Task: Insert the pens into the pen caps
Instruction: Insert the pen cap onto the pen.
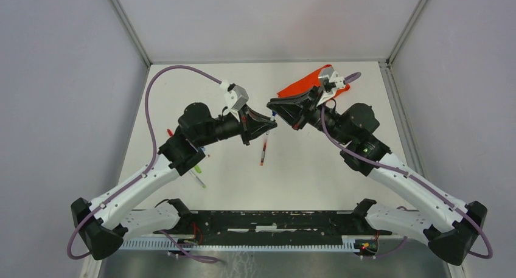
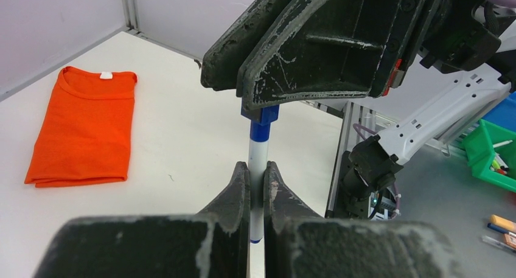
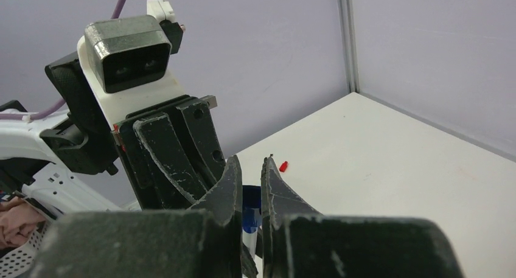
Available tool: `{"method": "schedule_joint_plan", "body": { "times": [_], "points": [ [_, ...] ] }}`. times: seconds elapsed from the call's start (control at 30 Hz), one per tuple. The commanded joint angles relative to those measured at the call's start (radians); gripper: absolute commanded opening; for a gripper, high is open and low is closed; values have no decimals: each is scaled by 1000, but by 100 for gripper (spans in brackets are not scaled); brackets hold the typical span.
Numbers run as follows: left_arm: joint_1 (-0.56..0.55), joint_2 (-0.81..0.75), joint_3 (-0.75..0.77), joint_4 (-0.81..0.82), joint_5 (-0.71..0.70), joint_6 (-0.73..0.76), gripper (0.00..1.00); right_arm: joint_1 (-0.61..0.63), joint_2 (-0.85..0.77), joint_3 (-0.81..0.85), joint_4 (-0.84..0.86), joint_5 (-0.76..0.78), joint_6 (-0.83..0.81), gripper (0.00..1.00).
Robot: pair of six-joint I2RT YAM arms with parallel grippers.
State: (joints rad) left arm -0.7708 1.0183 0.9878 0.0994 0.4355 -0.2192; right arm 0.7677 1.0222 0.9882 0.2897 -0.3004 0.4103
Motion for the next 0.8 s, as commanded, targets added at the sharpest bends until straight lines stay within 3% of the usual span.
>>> {"method": "schedule_joint_plan", "body": {
  "times": [0.0,0.5,0.67,0.77],
  "points": [
    [21,-27,90,402,-151,-30,2,61,41,-114,-221,-39,103,0],
    [21,19,121,411,-194,-5,2,169,74,-247,-287,112,6,0],
    [20,25,109,319,-175,30,2,157,36,-100,-329,200,-124,0],
    [19,35,84,246,-156,53,2,137,38,17,-352,196,-225,9]
  ]
}}
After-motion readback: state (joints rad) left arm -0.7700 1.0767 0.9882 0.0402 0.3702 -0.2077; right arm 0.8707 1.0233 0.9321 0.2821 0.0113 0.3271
